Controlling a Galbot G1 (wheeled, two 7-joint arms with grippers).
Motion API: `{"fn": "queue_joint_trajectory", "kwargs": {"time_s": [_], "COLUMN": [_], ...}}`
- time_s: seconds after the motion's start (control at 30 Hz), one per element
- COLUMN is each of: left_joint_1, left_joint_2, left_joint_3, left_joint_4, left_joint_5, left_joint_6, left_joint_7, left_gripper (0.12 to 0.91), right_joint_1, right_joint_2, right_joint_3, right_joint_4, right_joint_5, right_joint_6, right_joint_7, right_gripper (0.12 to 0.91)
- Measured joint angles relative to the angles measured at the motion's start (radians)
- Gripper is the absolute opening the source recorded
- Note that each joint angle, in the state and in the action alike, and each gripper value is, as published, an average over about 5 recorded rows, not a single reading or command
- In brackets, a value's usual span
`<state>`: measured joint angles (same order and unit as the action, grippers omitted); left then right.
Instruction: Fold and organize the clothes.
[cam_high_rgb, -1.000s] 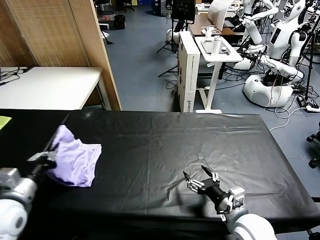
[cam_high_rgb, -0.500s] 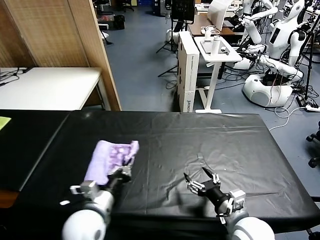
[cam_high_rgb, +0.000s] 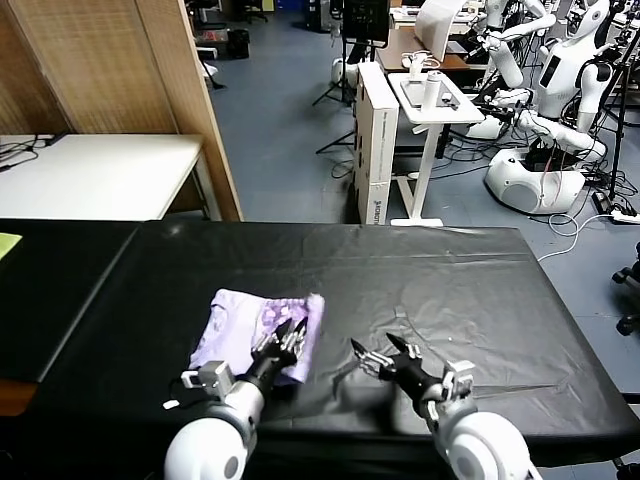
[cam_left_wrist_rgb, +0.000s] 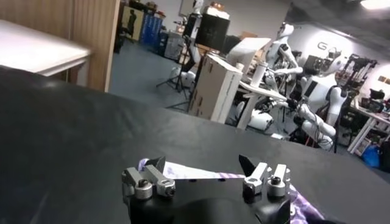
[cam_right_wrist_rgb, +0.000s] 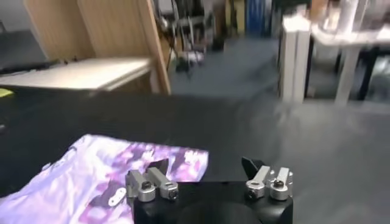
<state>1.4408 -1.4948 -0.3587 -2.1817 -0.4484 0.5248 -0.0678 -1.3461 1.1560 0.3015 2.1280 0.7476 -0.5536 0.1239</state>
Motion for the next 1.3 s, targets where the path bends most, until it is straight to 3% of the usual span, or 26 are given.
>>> {"fn": "queue_joint_trajectory", "kwargs": {"time_s": [0.2,0.3,0.6,0.7,0.93,1.0,1.1,1.3], "left_joint_1": [0.012,0.021,0.028,0.029,0.03,0.028,0.026,0.033], "left_joint_2": [0.021,0.023,0.028,0.034,0.048,0.05,0.051,0.053], "left_joint_3": [-0.034,-0.045,-0.073,-0.083,-0.099,-0.103,-0.107,-0.108], "left_joint_4": [-0.022,-0.024,-0.025,-0.026,-0.024,-0.021,-0.014,-0.006], "left_joint_5": [0.003,0.011,0.017,0.016,0.016,0.016,0.016,0.017], "left_joint_6": [-0.017,-0.021,-0.024,-0.026,-0.032,-0.034,-0.041,-0.055], "left_joint_7": [0.0,0.0,-0.001,-0.001,0.0,0.0,0.0,0.001], "left_gripper": [0.79,0.886,0.907,0.907,0.907,0.907,0.907,0.907], "right_joint_1": [0.072,0.101,0.133,0.13,0.135,0.144,0.163,0.195], "right_joint_2": [0.026,0.044,0.091,0.094,0.07,0.055,0.024,-0.043], "right_joint_3": [-0.064,-0.103,-0.193,-0.199,-0.169,-0.153,-0.128,-0.096], "right_joint_4": [-0.046,-0.076,-0.141,-0.148,-0.148,-0.149,-0.158,-0.168], "right_joint_5": [0.044,0.05,0.057,0.058,0.057,0.051,0.031,0.003], "right_joint_6": [-0.013,-0.018,-0.027,-0.027,-0.026,-0.029,-0.038,-0.055], "right_joint_7": [0.021,0.032,0.043,0.047,0.048,0.048,0.04,0.007], "right_gripper": [0.907,0.907,0.872,0.732,0.266,0.176,0.139,0.14]}}
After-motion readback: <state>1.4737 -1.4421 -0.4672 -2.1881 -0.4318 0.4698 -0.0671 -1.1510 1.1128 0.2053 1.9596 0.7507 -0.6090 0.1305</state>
